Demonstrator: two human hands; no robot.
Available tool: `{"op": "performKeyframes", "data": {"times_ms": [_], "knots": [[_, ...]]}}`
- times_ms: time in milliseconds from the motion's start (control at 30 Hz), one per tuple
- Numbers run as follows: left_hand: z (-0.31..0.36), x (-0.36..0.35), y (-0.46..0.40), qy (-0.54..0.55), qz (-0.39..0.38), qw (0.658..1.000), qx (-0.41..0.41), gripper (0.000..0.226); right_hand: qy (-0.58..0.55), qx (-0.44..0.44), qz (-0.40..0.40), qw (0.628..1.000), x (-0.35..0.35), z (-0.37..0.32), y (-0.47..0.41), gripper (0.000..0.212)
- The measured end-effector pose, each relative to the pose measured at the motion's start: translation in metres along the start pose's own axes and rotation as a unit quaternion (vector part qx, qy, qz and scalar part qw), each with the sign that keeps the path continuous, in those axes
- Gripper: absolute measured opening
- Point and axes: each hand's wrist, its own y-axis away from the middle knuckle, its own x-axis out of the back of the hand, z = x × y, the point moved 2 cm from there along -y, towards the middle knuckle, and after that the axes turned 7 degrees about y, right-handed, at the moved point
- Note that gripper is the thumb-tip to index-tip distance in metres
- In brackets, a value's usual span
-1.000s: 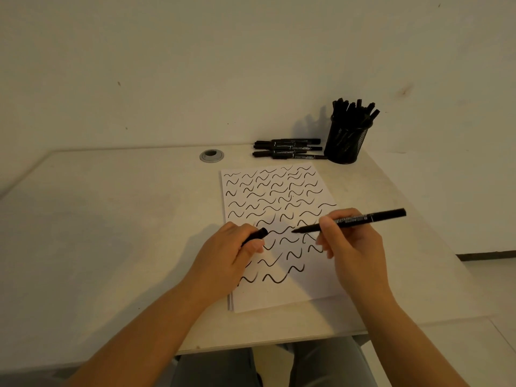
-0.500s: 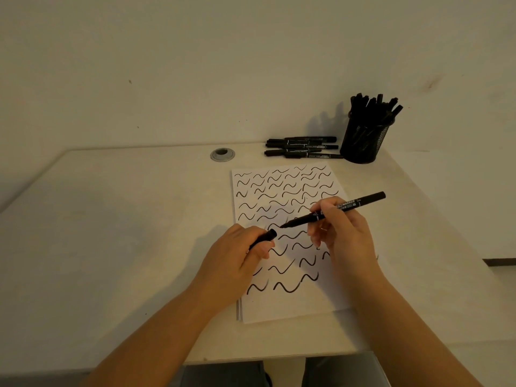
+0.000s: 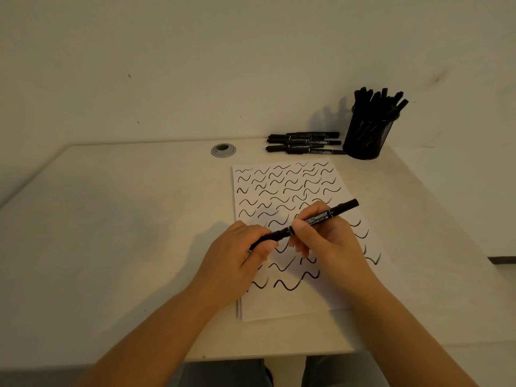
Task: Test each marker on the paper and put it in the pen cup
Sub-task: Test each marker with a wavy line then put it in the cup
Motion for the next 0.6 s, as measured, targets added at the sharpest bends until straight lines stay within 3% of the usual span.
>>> {"op": "performKeyframes", "data": {"times_ms": [100,267,600], "knots": [[0.0016,0.0003,0.0001,0.011,0.020,1.000,-0.008,0.042,0.029,0.013,-0.027,0.999,0.0016,-0.0017,-0.0001,0.015],[0.0012,-0.0006,-0.0010,0.022,0.030,0.999,-0.013,0.046,0.009,0.011,-0.036,0.999,0.0023,-0.0006,-0.0012,0.015],[-0.0064,-0.0007,-0.0035,0.089,-0.014,0.996,0.009,0.021,-0.007,0.029,-0.076,0.997,0.0012,0.0001,0.0013,0.006]]}}
